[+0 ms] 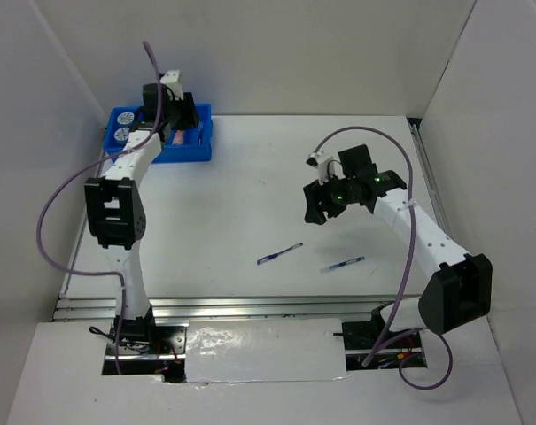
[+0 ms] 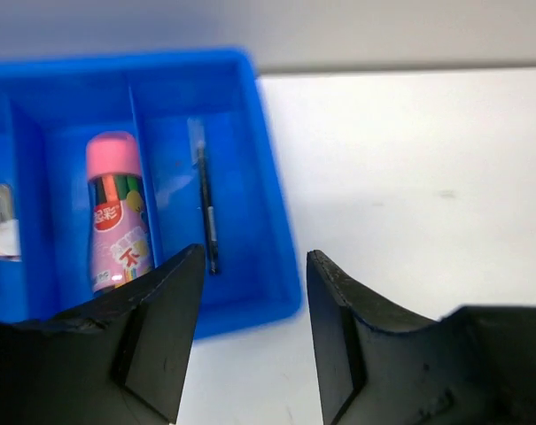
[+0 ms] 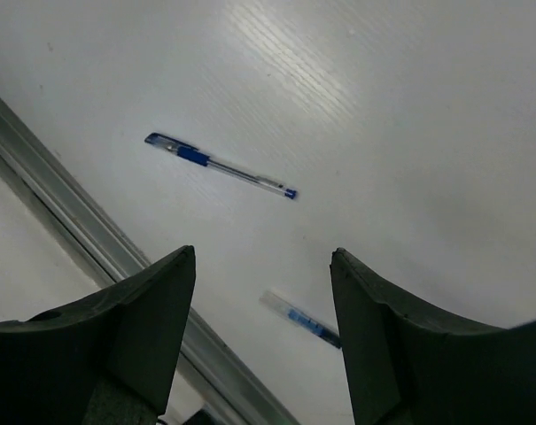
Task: Sort the stationery into containers
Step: Place the pen at the center of the board, then pick up the pen from the center of the board.
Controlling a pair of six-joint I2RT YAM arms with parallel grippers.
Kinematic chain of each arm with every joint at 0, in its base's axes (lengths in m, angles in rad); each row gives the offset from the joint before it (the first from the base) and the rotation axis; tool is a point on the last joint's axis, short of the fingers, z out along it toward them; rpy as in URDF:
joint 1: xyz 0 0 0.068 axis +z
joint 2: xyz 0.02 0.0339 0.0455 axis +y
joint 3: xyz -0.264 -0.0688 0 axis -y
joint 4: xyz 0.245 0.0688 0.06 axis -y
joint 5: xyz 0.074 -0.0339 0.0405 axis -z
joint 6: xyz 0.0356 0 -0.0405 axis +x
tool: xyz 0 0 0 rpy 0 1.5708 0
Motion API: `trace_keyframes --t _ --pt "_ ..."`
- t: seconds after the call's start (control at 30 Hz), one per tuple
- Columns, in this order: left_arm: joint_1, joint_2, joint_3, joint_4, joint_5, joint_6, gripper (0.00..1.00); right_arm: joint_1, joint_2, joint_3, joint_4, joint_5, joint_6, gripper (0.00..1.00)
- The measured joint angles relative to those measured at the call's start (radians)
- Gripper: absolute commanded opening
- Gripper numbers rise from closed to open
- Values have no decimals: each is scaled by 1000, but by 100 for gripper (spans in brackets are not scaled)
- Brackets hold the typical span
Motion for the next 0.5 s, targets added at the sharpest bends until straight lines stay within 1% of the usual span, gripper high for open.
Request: trace_keyframes --t 0.07,0.13,0.17,0.3,0.4,0.5 --pt "14 -132 -56 -18 77 3 61 77 0 6 -9 40 -74 67" --pt "38 -275 -129 -18 189 19 62 140 8 12 -21 81 -146 63" --pt "56 -370 -180 -10 256 30 64 170 17 18 -31 100 -185 63" --pt "132 -706 -405 26 452 35 65 276 77 24 -42 153 -309 60" --pt "162 -886 -557 25 534 55 65 358 130 21 -37 195 -370 56" --pt "162 -1010 -703 -16 581 78 65 441 196 8 -16 243 -410 53"
